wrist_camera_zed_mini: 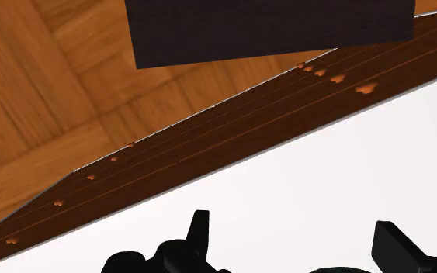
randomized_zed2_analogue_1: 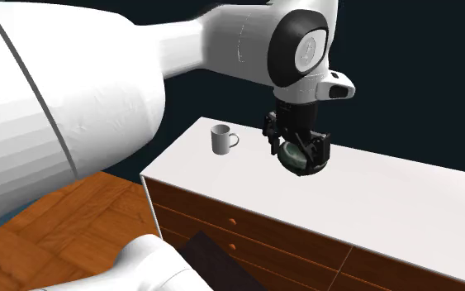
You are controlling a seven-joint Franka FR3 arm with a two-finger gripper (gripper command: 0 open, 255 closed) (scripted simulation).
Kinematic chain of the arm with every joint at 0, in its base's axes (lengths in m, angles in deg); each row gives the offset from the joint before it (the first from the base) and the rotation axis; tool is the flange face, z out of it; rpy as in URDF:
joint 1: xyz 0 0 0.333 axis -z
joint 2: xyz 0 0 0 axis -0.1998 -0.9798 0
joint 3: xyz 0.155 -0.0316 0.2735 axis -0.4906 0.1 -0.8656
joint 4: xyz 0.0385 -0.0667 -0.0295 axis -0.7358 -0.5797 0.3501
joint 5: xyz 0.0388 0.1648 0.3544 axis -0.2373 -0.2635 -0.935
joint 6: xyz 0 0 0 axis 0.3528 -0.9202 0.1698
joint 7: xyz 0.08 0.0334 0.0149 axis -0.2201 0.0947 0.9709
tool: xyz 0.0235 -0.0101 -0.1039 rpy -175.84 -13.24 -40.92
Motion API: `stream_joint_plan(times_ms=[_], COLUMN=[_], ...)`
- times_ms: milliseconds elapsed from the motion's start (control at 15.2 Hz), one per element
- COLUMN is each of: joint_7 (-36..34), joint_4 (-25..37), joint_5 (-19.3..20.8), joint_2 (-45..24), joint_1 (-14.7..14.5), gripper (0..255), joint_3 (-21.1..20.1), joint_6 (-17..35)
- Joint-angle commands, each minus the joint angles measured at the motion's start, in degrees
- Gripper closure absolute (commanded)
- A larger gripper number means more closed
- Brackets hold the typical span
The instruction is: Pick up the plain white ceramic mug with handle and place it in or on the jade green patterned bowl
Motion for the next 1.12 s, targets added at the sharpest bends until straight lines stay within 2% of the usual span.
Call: stream_joint_plan(times_ms=[0, 594, 1056], joint_7=[0.0, -13.5, -24.2], joint_4=[0.0, 0.8, 5.6], joint_5=[0.0, -5.5, -6.9], joint_2=[0.0, -8.3, -18.7], joint_1=[0.0, -2.9, -3.9], gripper=[0, 0, 0], joint_3=[0.0, -10.8, -19.0], joint_6=[0.0, 7.3, 12.7])
